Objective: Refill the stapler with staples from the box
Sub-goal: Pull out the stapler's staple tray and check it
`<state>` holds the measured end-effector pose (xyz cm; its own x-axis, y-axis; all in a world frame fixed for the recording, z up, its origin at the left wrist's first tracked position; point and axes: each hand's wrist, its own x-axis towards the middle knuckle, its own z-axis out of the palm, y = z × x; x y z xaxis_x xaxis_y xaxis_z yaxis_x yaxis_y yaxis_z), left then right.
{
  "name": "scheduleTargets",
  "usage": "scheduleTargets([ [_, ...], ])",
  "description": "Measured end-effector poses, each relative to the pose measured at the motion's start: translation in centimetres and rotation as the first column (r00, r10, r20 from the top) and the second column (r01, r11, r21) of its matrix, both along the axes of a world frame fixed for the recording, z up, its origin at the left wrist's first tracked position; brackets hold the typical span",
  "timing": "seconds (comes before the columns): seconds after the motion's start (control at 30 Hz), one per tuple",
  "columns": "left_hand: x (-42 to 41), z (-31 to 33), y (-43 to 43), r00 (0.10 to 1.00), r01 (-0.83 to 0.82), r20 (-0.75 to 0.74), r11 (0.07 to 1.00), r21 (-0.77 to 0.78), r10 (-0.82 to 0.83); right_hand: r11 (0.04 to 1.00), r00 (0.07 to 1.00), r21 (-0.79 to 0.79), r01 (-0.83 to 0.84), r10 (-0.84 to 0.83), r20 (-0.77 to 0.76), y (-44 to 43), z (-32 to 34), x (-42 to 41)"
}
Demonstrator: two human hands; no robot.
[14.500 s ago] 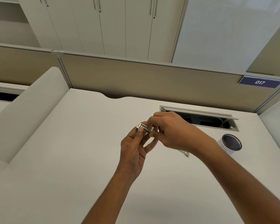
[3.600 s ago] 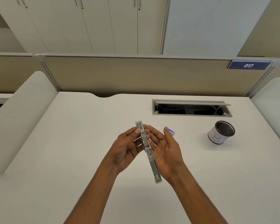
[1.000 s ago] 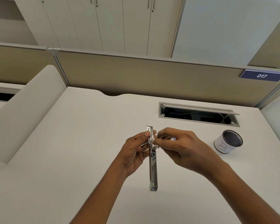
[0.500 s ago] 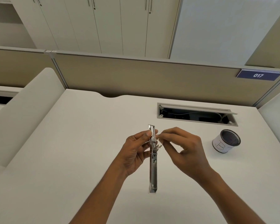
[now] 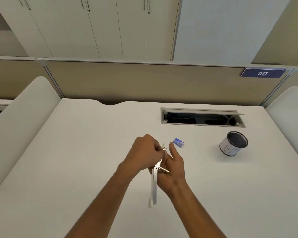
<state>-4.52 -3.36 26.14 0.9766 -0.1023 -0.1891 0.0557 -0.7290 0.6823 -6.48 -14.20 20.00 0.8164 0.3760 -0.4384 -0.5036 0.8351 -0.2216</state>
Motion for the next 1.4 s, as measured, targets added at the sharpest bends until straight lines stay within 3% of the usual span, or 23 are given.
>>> scheduleTargets([
  [0.17,0.2,0.1,0.4,0.996,0.036,-0.079,0.997,0.070,-0.030,1.000,0.999,-0.012,-0.027,0.027,0.028,0.5,-1.5,-0.6],
  [0.47,-0.3,0.7,-0.8,0.993,0.120,0.005,0.987,0.109,-0.122,0.993,0.996,-0.088,0.077,-0.082,-0.047,0.3,-1.8,-0.6],
  [0.77,-0.8,0.6,-1.9,0.992,0.099,0.062,0.974,0.203,-0.114,0.991,0.987,-0.083,0.104,-0.113,-0.112,0.2,-2.2,-0.9],
  [0.9,-0.7,0.4,-0.9,0.994,0.109,0.016,0.988,0.107,-0.111,0.987,0.992,-0.135,0.087,-0.098,-0.080,-0.1,-2.2,-0.9],
  [1.07,-0.2,-1.2,0.4,0.996,0.091,-0.005,0.996,-0.008,-0.091,0.999,0.998,-0.018,0.045,-0.045,-0.032,-0.7,-2.3,-1.1],
  [1.17,-0.2,-2.3,1.3,0.996,0.064,-0.050,0.983,-0.172,-0.073,0.998,0.998,0.041,0.053,-0.052,-0.018,-0.8,-2.2,-1.0],
  [1.27,-0.3,-2.9,2.2,0.991,0.017,-0.114,0.924,-0.382,-0.066,0.994,0.998,0.081,0.069,-0.070,0.005,-1.1,-2.0,-0.7],
  [1.4,-0.8,-3.2,2.4,0.985,-0.069,-0.166,0.755,-0.652,-0.053,0.998,0.998,0.007,0.060,-0.060,-0.007,-1.7,-2.2,-0.4],
])
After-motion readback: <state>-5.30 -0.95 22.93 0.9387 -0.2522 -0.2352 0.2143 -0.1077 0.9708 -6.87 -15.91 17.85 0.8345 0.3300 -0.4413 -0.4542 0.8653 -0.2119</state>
